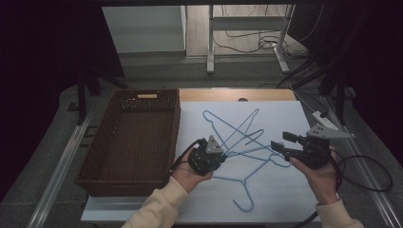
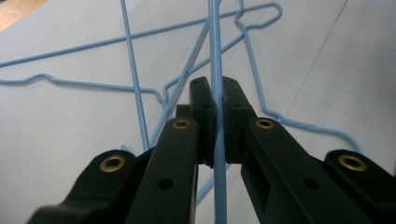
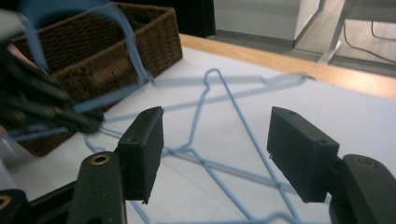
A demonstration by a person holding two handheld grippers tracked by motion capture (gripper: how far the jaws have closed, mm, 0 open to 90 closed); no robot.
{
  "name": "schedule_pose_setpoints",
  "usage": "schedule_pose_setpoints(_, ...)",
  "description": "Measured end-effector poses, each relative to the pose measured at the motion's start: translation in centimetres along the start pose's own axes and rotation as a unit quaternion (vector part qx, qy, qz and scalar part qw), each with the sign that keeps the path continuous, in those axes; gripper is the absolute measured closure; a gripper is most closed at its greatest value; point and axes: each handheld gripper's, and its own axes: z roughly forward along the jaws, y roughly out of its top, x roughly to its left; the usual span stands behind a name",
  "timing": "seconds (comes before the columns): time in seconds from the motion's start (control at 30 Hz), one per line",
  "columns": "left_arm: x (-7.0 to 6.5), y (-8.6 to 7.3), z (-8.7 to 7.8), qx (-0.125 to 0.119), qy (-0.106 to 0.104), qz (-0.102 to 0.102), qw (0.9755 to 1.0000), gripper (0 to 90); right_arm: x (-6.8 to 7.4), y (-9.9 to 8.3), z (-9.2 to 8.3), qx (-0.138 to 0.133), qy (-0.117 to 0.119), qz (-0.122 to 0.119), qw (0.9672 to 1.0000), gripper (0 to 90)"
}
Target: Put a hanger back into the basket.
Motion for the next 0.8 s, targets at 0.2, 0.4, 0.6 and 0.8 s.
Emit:
schedule_pose_setpoints(0.2,-0.1,0.7,-2.6,-0.031,-0.023,-0.014,0.9991,86.1,-0.7,-2.5,0.3,0.018,-0.007,0.003,0.9998,35.0)
schedule_pose_setpoints(0.4,0.2,1.5,-5.7,-0.061,-0.036,-0.017,0.9973,86.0,-1.0,-4.6,1.3,0.041,-0.022,0.003,0.9989,33.1)
schedule_pose_setpoints(0.6,1.4,1.5,-8.3,-0.083,-0.042,-0.022,0.9954,86.0,-1.0,-5.4,1.8,0.055,-0.026,0.001,0.9982,32.9)
schedule_pose_setpoints(0.8,3.8,0.5,-11.1,-0.102,-0.039,-0.024,0.9937,86.1,-0.9,-5.7,2.0,0.060,-0.030,-0.001,0.9978,32.7)
